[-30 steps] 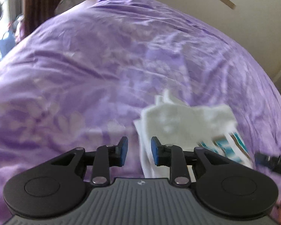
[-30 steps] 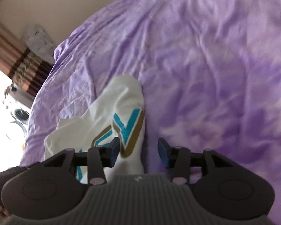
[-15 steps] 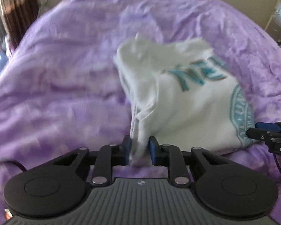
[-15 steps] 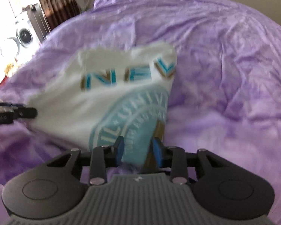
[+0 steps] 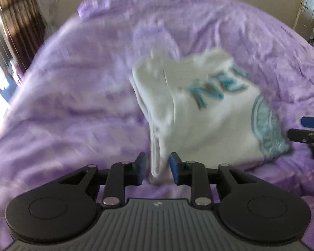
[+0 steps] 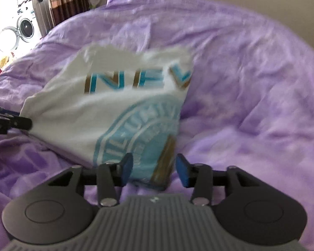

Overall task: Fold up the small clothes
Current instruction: 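Lower the folded sweatshirt onto the bed and open both grippers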

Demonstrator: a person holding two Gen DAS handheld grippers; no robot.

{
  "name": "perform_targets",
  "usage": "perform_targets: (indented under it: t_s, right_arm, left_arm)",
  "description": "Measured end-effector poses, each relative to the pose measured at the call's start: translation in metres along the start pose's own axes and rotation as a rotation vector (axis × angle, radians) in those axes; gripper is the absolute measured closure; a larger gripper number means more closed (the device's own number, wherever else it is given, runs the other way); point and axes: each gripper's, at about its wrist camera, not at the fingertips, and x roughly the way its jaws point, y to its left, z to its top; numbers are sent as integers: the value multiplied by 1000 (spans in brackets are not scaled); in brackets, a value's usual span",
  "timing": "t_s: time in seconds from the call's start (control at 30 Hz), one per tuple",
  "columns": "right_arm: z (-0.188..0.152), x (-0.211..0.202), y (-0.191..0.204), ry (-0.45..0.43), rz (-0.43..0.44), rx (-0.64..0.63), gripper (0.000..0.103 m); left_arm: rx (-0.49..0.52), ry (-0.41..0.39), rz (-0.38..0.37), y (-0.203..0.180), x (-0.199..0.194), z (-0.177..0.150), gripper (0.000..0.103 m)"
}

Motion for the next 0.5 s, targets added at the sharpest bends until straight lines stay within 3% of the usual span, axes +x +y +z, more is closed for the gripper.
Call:
perform_targets:
  t_s: [0.1,0.17,0.27,0.37,0.5]
  right_arm:
    - [11,-41,-1,-84,44,33,42]
    - [15,-68,4,-135,43,25,36]
    - [17,-104,13,-195,38,32,26]
    - [13,-130,18,-211,65,66,22]
    - [-6,-146,34,-192,14,60,22]
  left_arm:
    - [9,-85,42,-8,-37,8,55]
    - [21,-159,84,-17,-65,10,39]
    - [37,-246,149,-31,-99,10,25]
    - [12,-272,133,-38,-118,3,21]
    - [-17,-249,163,-46,-124,-15,21]
